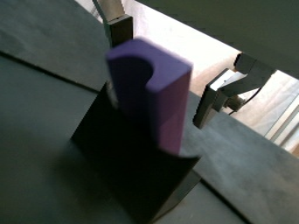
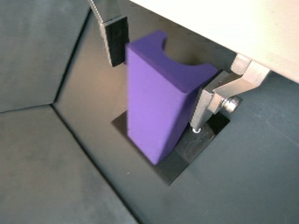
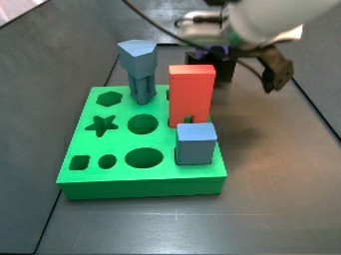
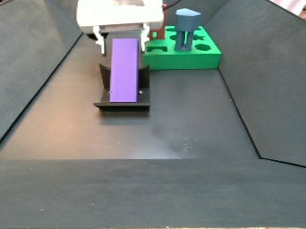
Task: Pick up the arch object. Move up. Place the arch object on the fixture. Regrasp the arch object. Rotate the arch object. Move to above the board. Insert the arch object.
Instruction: Regrasp the arch object, then rotate the arch object.
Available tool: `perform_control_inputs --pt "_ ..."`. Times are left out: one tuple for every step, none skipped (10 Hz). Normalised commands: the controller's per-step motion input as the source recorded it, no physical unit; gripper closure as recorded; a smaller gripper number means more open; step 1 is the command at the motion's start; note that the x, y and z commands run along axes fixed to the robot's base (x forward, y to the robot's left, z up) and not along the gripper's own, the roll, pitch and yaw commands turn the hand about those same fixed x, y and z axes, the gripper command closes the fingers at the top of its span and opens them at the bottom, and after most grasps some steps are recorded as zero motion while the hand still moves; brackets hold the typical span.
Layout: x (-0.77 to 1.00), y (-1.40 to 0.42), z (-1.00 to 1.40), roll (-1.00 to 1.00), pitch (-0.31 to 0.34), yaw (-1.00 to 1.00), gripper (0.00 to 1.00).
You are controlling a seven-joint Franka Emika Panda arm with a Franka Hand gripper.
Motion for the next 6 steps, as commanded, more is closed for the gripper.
perform_control_inputs --pt "0.09 -0.01 -0.21 0.07 0.012 0.00 0.00" --pt "0.00 0.00 0.00 0.00 0.000 0.00 1.00" --pt "-1.00 0.40 0.96 0.00 0.000 0.00 1.00" --pt "-1.00 0.39 0.96 -0.06 -0.040 0.00 1.00" --pt "-1.00 0.37 0.95 -0.09 -0.060 0.00 1.00" --pt "-1.00 0.33 0.92 -0.11 -0.083 -0.01 1.00"
